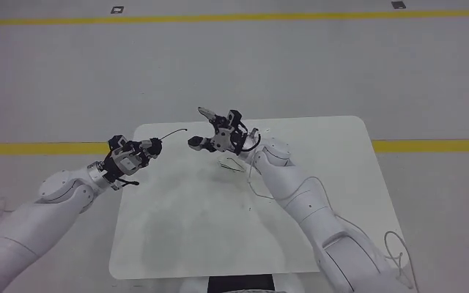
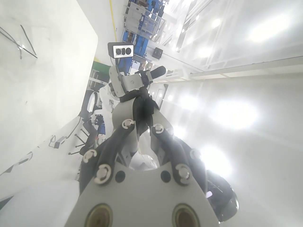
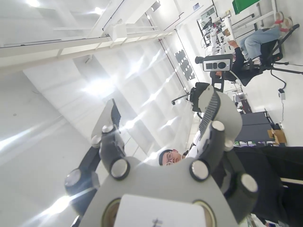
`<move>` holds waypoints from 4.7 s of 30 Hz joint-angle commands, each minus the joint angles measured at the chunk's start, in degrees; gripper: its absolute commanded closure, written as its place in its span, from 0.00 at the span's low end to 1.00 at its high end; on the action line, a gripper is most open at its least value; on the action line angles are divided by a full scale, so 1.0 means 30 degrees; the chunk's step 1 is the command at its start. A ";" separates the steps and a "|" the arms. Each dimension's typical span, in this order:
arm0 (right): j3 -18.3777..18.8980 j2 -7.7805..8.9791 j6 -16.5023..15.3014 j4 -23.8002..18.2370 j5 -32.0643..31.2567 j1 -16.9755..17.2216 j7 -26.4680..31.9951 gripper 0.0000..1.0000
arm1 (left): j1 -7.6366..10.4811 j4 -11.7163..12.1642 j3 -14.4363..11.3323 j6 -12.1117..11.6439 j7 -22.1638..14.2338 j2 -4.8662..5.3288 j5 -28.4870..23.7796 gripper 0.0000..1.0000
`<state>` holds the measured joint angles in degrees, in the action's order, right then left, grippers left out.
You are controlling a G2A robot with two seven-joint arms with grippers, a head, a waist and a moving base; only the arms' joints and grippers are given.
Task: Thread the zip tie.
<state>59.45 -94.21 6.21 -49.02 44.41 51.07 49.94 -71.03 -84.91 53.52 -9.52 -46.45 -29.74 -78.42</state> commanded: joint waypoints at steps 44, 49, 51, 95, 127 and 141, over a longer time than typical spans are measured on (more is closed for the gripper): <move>-0.0799 -0.0347 -0.1202 0.1141 0.0259 -0.0473 0.0477 0.95 | 0.0000 0.0000 0.0000 0.0000 0.0000 0.0000 0.0000 1.00; -0.0830 -0.0352 -0.1234 0.1228 0.0195 -0.0563 0.0616 1.00 | 0.0000 0.0000 0.0000 0.0000 0.0000 0.0000 0.0000 1.00; -0.0837 -0.0345 -0.1293 0.1300 0.0073 -0.0632 0.0591 1.00 | 0.0000 0.0000 0.0000 0.0000 0.0000 0.0000 0.0000 1.00; -0.1039 -0.0414 -0.1867 0.1332 0.0051 -0.0649 0.1116 0.84 | 0.0000 0.0000 0.0000 0.0000 0.0000 0.0000 0.0000 1.00; -0.1012 -0.0508 -0.2030 0.1757 0.0023 -0.0764 0.0853 1.00 | 0.0000 0.0000 0.0000 0.0000 0.0000 0.0000 0.0000 1.00; -0.0947 -0.0447 -0.2222 0.1716 -0.0506 -0.0723 0.0346 1.00 | 0.0000 0.0000 0.0000 0.0000 0.0000 0.0000 0.0000 0.00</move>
<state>56.60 -95.59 -0.32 -43.85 43.18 48.91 51.27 -71.03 -84.91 53.52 -9.52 -46.45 -29.74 -78.42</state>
